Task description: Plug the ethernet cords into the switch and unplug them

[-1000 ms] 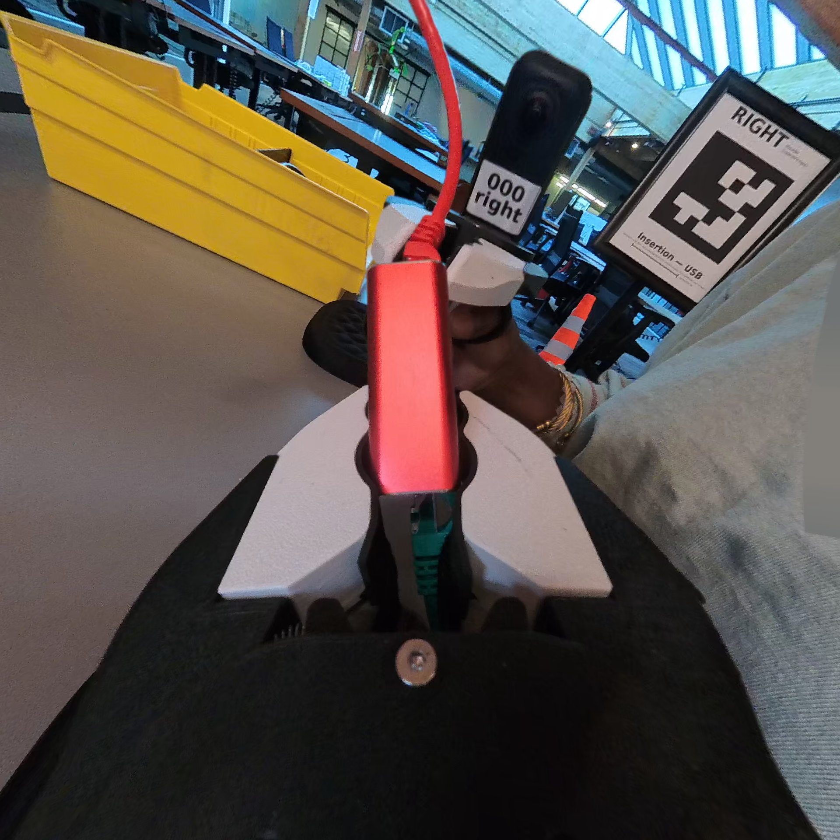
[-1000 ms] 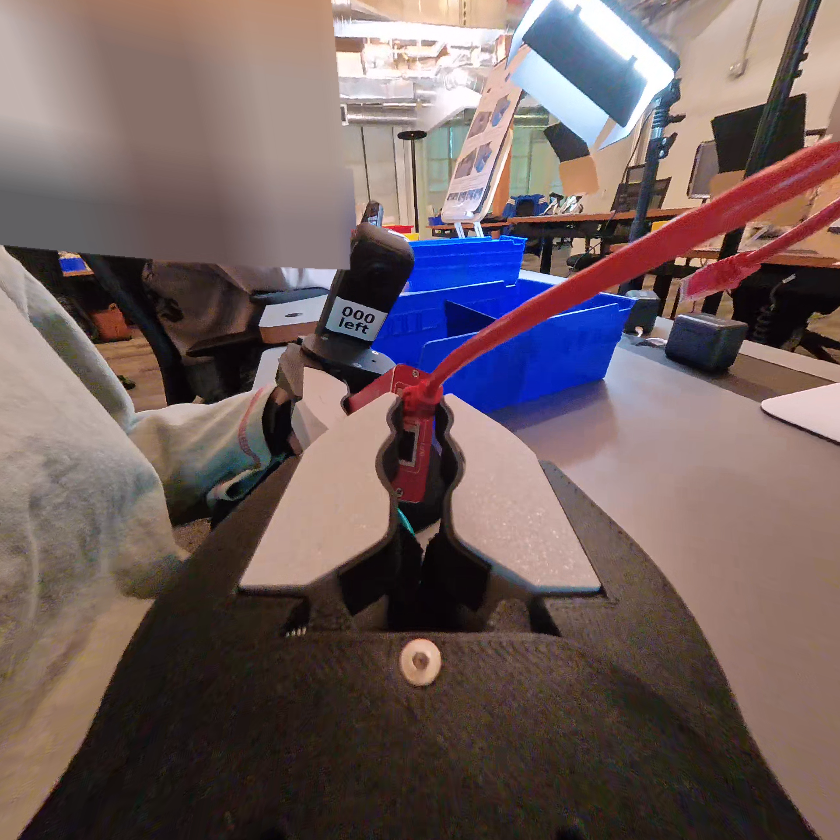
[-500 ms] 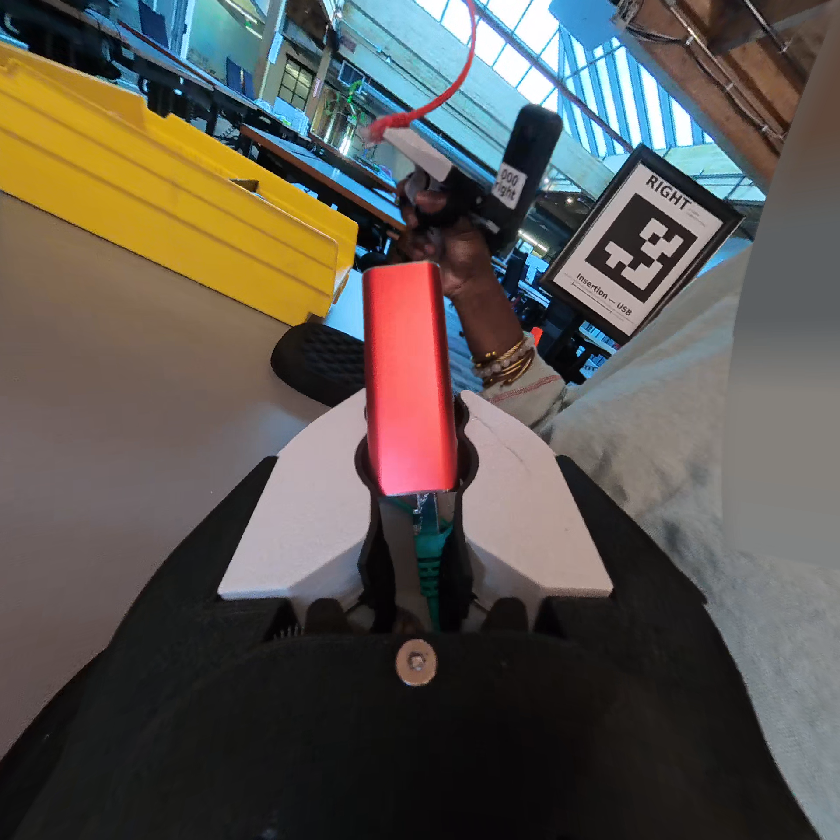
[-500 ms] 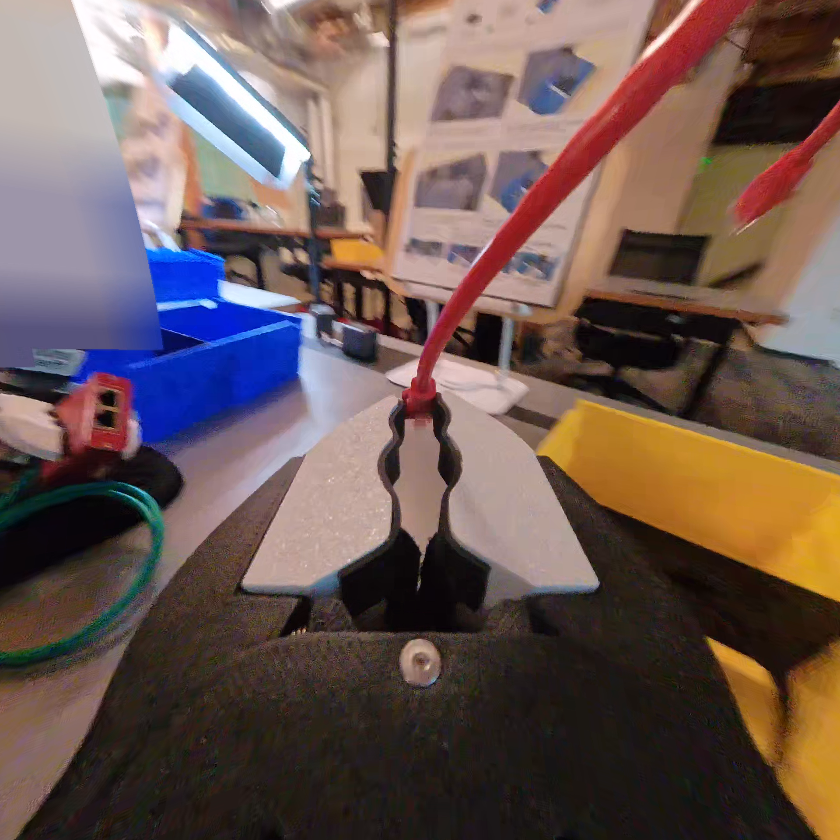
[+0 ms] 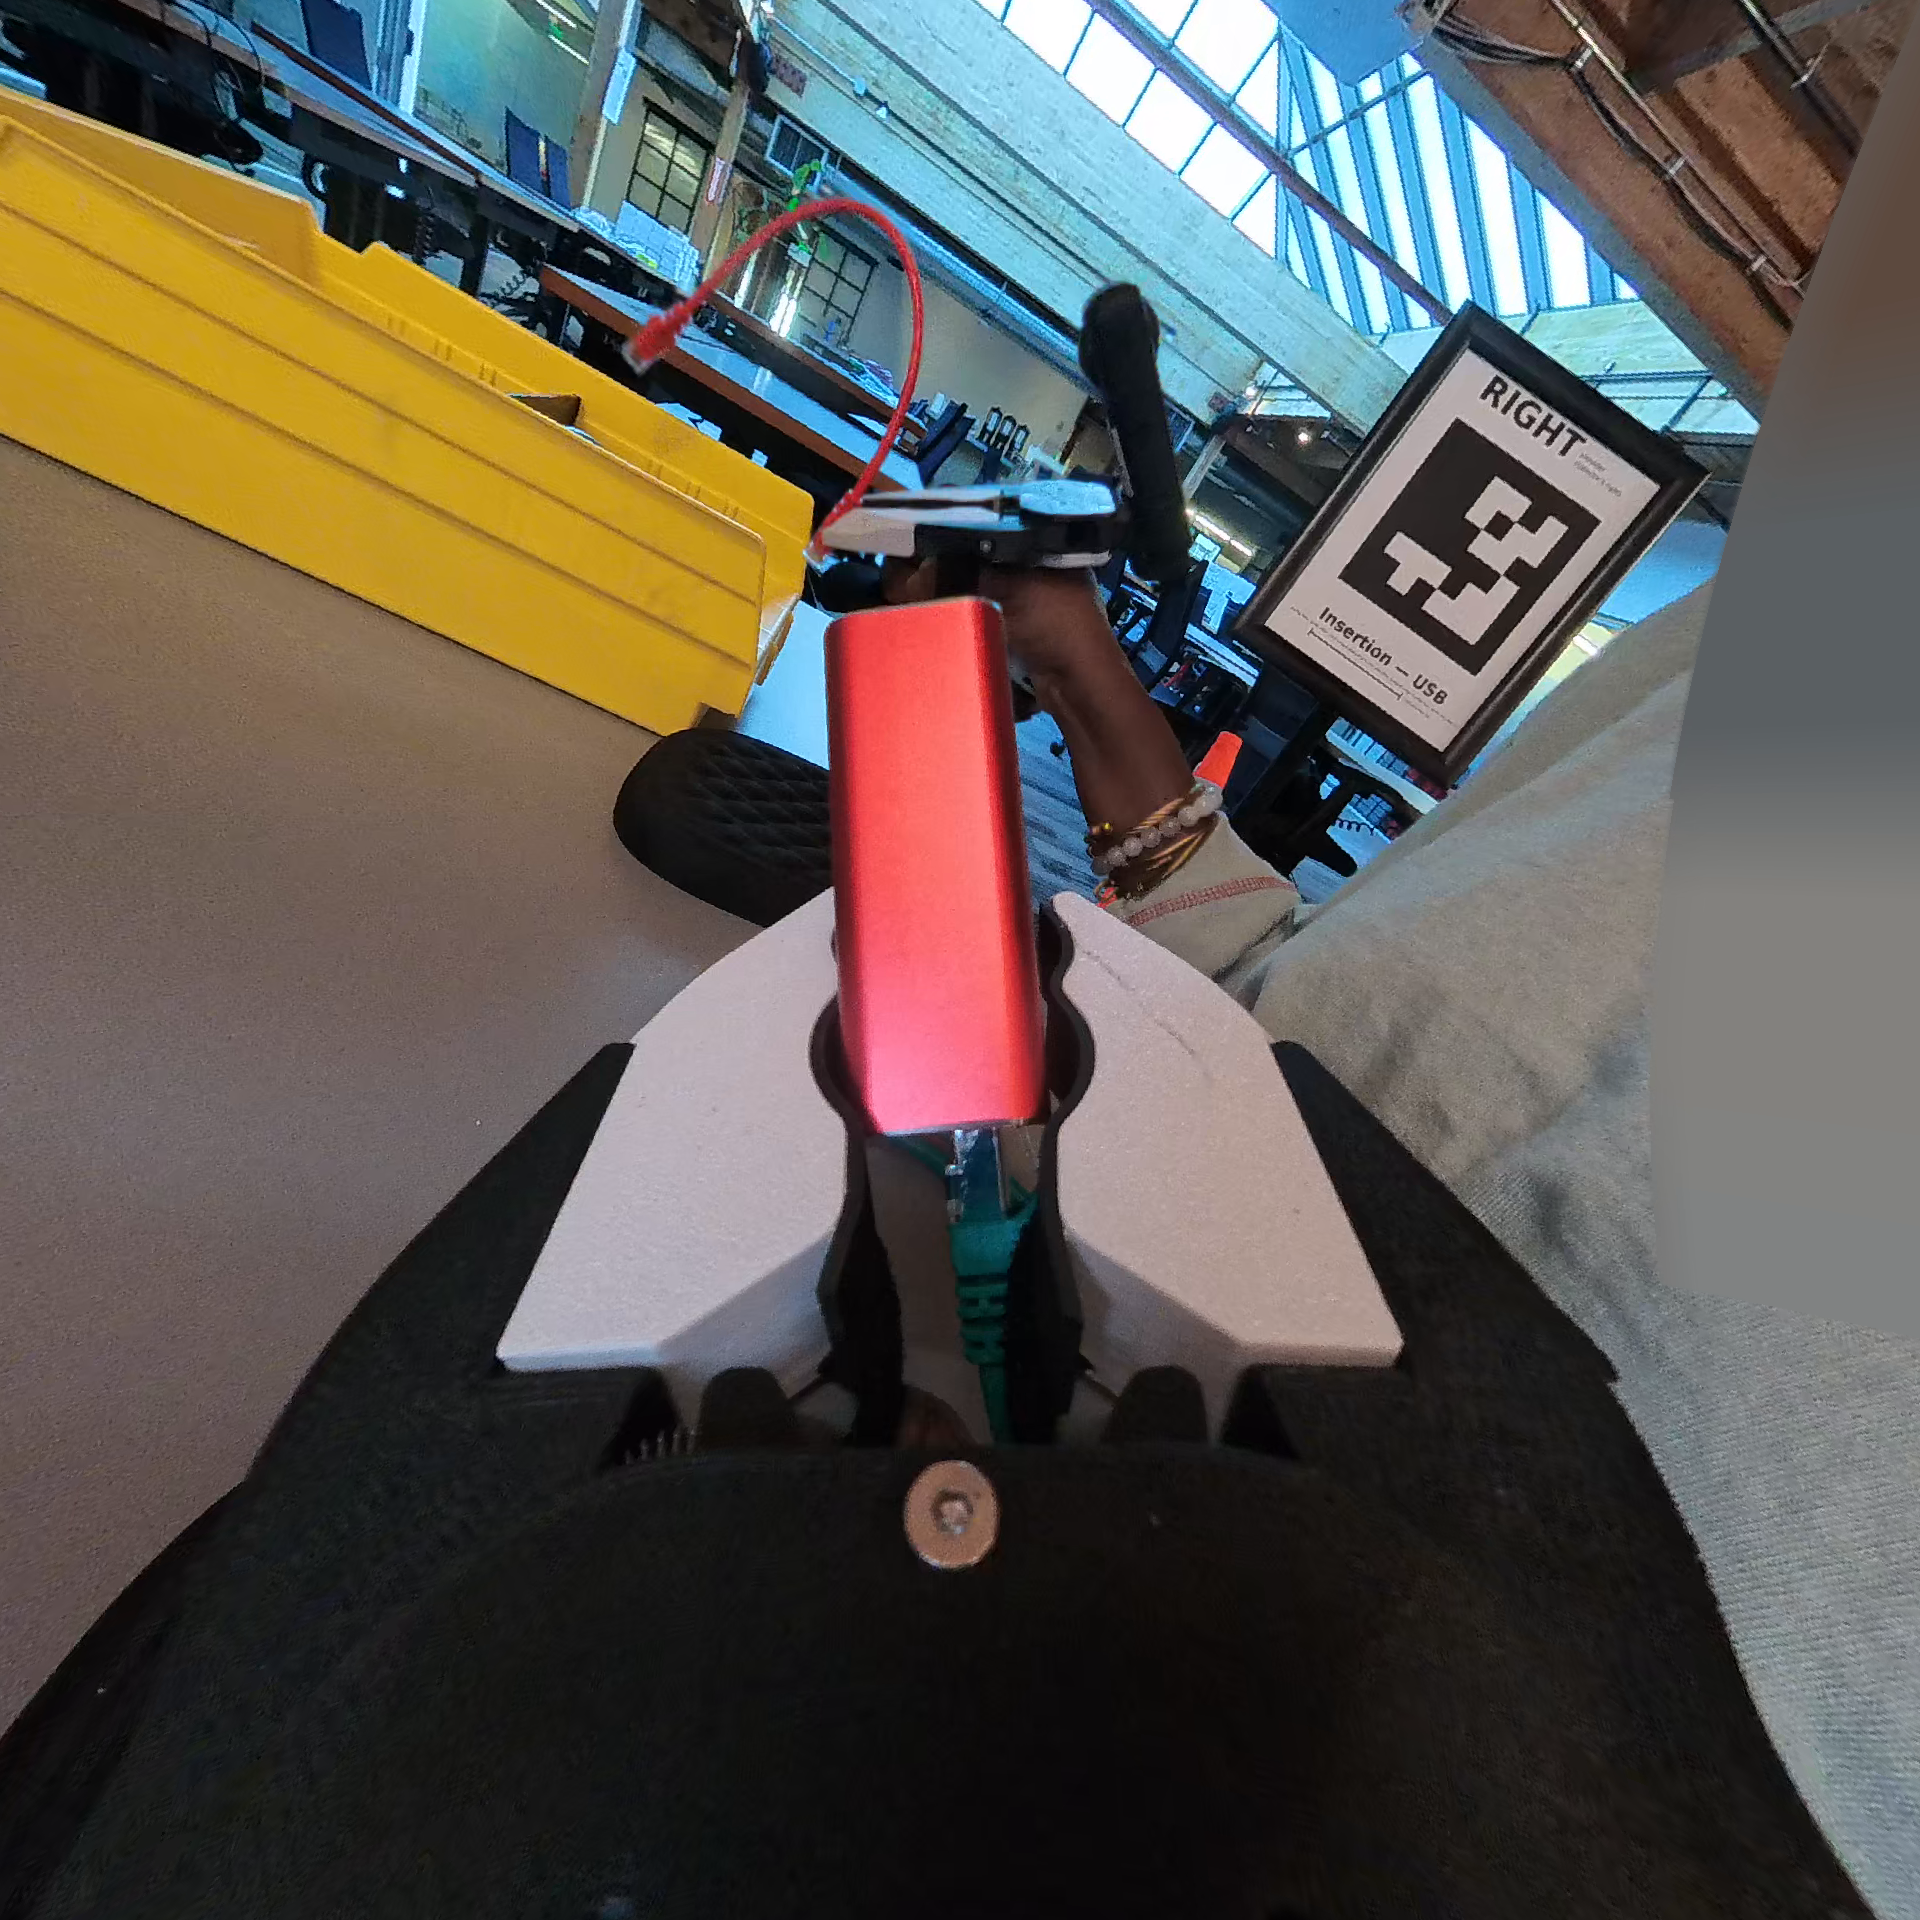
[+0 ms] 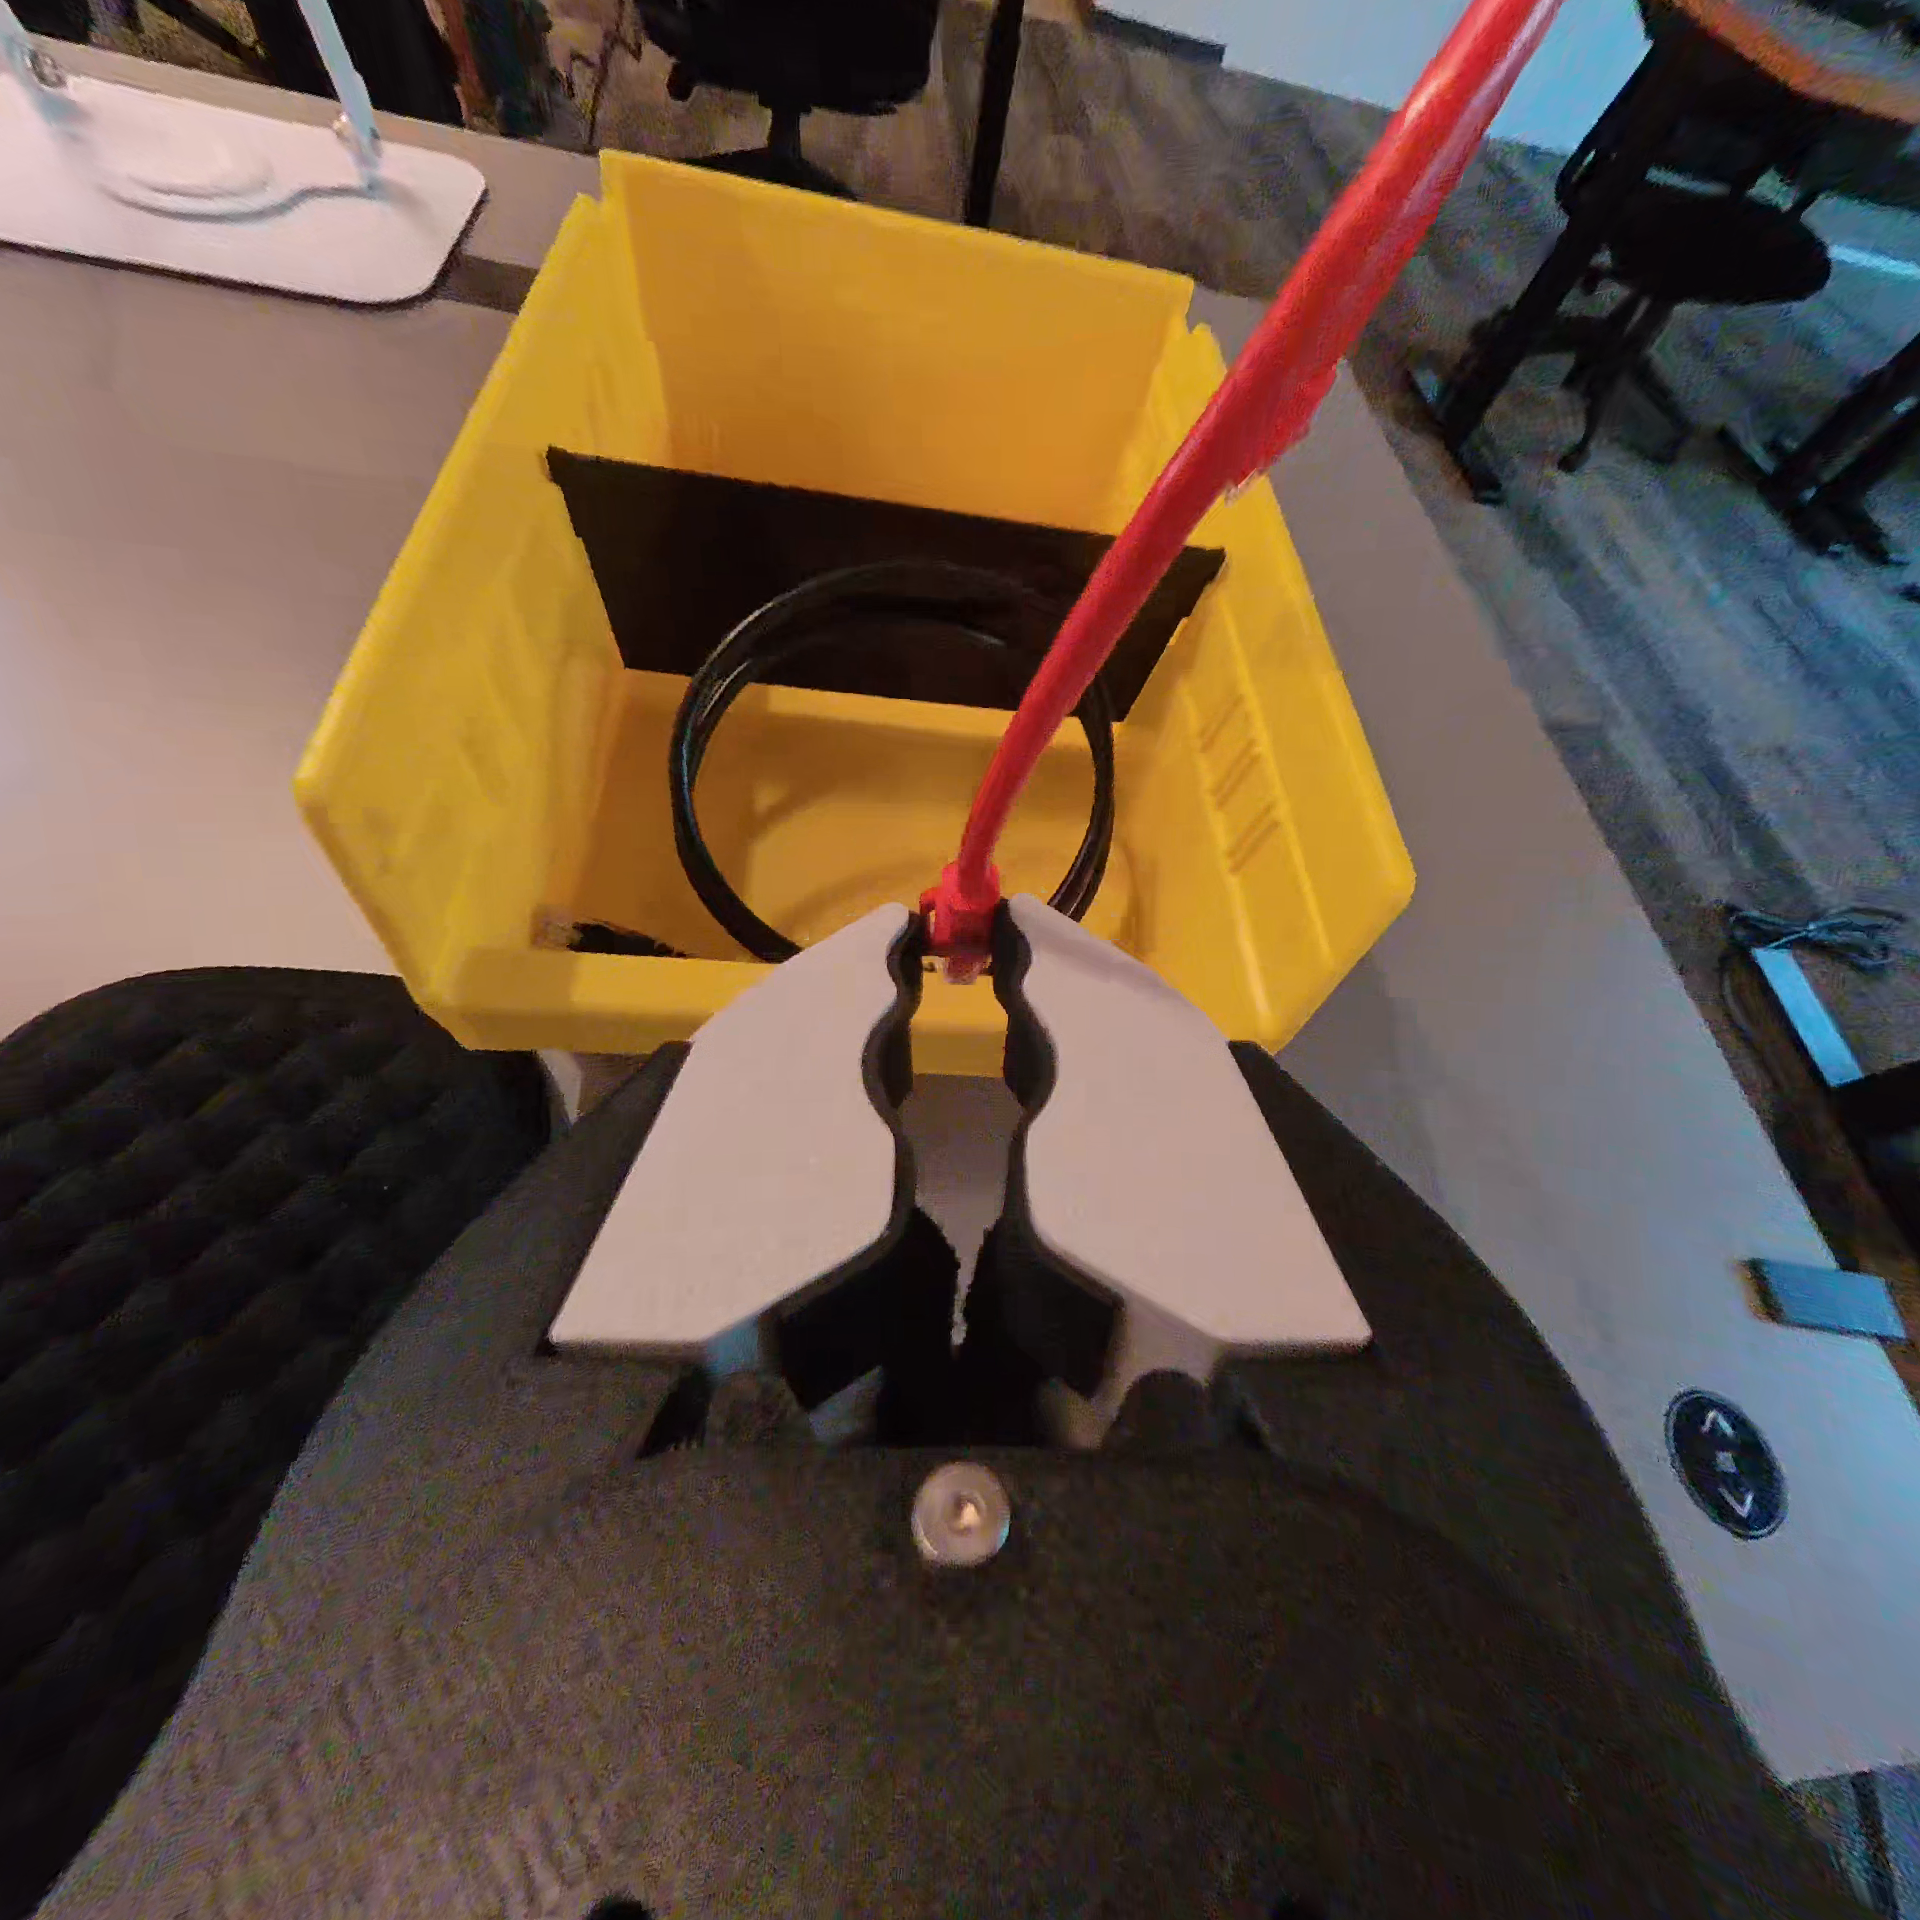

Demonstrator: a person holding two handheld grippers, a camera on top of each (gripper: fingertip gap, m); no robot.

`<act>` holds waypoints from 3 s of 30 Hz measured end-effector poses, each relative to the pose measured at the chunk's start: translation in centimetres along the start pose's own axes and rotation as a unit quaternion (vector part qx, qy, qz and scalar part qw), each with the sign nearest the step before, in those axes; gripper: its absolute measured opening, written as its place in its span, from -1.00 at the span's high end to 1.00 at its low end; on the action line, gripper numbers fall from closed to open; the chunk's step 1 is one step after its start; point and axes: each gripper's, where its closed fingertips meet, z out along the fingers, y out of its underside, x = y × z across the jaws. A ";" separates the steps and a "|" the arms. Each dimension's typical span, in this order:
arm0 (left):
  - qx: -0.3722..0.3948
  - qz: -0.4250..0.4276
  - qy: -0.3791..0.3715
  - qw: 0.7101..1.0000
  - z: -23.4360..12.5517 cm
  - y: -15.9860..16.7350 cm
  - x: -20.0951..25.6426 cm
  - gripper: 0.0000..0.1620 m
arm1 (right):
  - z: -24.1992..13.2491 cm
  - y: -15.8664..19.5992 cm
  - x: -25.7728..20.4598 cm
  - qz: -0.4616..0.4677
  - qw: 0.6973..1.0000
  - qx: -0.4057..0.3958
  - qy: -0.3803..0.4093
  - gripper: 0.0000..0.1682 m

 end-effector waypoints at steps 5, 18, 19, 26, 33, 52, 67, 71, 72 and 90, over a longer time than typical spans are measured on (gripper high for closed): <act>0.002 -0.001 0.001 1.000 0.0 0.0 0.0 0.63 | -0.2 2.3 -0.2 0.028 0.998 -0.061 -0.017 0.85; 0.002 0.002 0.000 1.000 0.0 0.0 0.0 0.63 | 3.4 1.9 -4.6 -0.003 0.977 -0.179 -0.118 0.81; 0.002 0.002 0.000 1.000 0.0 0.0 0.0 0.63 | 3.7 1.8 -5.1 -0.011 0.974 -0.185 -0.128 0.81; 0.003 0.001 0.000 1.000 -0.1 -0.1 0.0 0.63 | 4.0 0.4 -8.0 -0.035 0.964 -0.160 -0.212 0.64; 0.017 -0.005 -0.001 1.000 -0.3 -0.5 -0.1 0.63 | 2.6 -3.7 -7.8 -0.007 0.975 -0.016 -0.220 0.61; -0.008 0.016 0.007 1.000 0.0 0.2 0.4 0.63 | -9.6 -4.8 -37.3 -0.098 0.674 -0.034 -0.731 0.57; 0.277 0.068 -0.132 0.949 -2.9 -10.5 3.7 0.33 | -7.2 -15.3 -27.2 0.198 0.719 0.319 -0.585 0.68; 0.288 -0.042 -0.062 0.955 1.9 -8.7 2.0 0.24 | -9.1 -16.1 -26.8 0.294 0.651 0.379 -0.589 0.68; 0.305 -0.049 -0.051 0.950 2.5 -8.9 1.8 0.25 | -9.6 -16.0 -27.1 0.317 0.630 0.380 -0.598 0.68; 0.148 0.083 -0.047 0.984 0.1 -7.4 3.5 0.69 | -12.0 -8.4 -33.6 0.161 0.623 0.192 -0.741 0.39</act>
